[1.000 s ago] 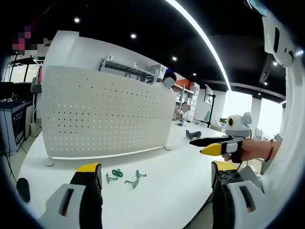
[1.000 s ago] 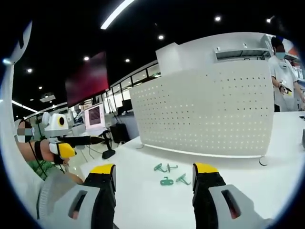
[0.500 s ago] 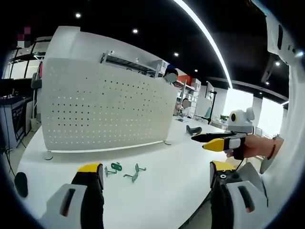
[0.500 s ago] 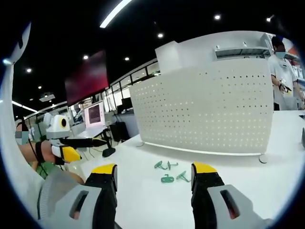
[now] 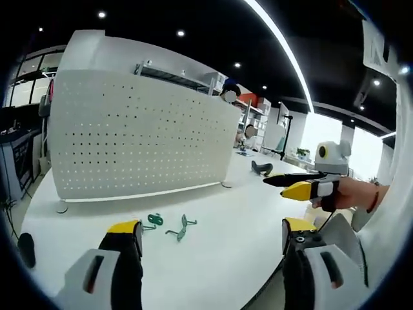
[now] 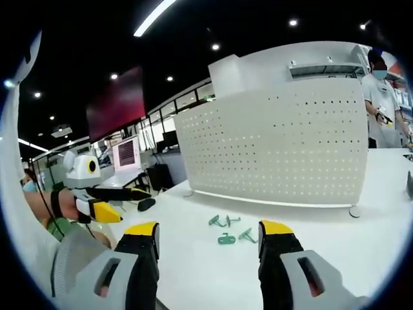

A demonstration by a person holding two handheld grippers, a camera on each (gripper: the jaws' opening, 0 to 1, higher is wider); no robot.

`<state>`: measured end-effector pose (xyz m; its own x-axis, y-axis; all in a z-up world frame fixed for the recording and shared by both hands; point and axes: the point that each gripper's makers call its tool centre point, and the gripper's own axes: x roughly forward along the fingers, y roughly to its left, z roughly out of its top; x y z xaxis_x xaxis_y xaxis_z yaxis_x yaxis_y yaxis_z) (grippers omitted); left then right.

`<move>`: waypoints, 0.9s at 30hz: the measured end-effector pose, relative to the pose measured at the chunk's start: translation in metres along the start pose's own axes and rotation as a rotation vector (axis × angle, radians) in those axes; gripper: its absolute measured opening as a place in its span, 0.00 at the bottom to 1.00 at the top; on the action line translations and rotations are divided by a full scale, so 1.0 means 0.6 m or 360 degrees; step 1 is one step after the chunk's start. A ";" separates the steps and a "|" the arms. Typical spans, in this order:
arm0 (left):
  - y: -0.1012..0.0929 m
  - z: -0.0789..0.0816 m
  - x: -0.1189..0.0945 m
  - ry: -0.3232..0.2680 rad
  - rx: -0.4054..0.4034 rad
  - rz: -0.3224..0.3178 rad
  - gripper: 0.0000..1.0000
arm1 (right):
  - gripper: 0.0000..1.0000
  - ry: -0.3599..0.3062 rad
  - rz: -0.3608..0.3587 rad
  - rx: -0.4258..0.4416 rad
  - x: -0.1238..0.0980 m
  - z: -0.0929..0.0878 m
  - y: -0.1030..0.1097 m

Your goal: Insert the hook assembly into the mounting plate slot until the hook locks in place.

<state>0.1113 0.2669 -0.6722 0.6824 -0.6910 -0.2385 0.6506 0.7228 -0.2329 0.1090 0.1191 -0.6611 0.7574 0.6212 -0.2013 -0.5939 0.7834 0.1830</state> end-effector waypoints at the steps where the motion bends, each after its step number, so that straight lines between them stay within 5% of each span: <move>1: 0.001 -0.002 0.001 0.0002 -0.0003 -0.0003 0.91 | 0.63 0.0002 -0.0001 0.0002 -0.001 0.000 0.000; 27: 0.010 -0.037 0.025 0.0087 -0.0065 -0.0066 0.88 | 0.61 0.0020 -0.0053 0.0024 -0.013 -0.009 0.011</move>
<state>0.1182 0.2607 -0.6979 0.6350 -0.7205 -0.2787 0.6632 0.6935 -0.2815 0.0979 0.1195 -0.6638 0.7729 0.5953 -0.2198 -0.5645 0.8032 0.1904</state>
